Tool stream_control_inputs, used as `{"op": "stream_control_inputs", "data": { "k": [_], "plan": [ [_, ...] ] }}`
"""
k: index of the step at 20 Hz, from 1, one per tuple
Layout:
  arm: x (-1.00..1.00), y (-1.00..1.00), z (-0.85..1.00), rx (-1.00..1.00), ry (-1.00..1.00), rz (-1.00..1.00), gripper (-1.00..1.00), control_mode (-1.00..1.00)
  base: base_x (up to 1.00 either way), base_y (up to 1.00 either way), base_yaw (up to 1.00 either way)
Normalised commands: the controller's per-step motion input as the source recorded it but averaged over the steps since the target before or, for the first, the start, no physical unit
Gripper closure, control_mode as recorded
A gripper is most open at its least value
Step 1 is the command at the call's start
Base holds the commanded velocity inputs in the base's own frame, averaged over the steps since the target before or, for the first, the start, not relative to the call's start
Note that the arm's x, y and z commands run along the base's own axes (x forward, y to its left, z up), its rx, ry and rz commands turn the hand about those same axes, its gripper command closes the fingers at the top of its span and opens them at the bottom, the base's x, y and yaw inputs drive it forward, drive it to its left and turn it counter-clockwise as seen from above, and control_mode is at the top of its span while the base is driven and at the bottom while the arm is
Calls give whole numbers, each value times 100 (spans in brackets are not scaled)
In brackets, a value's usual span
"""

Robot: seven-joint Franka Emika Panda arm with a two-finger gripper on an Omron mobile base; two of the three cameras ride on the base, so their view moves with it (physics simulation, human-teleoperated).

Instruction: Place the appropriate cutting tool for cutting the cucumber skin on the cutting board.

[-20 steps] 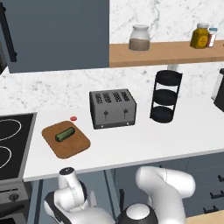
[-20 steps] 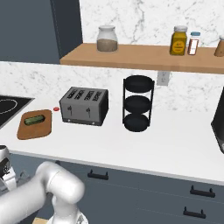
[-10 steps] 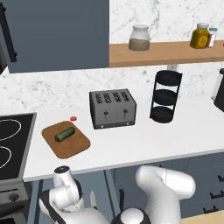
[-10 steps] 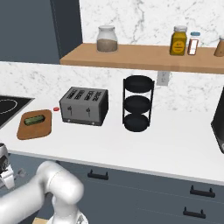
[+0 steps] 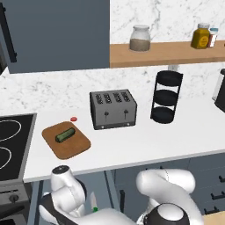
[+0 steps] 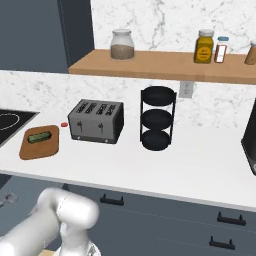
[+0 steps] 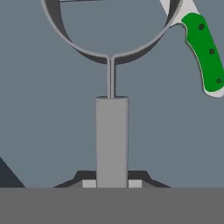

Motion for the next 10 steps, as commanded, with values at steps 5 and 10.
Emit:
{"op": "stream_control_inputs", "data": {
  "k": [5,10],
  "plan": [
    [-18,0,100,-7,-10,-2,100,-100,0,0,0],
    [7,2,100,-13,-13,-8,100,-100,0,0,0]
  ]
}}
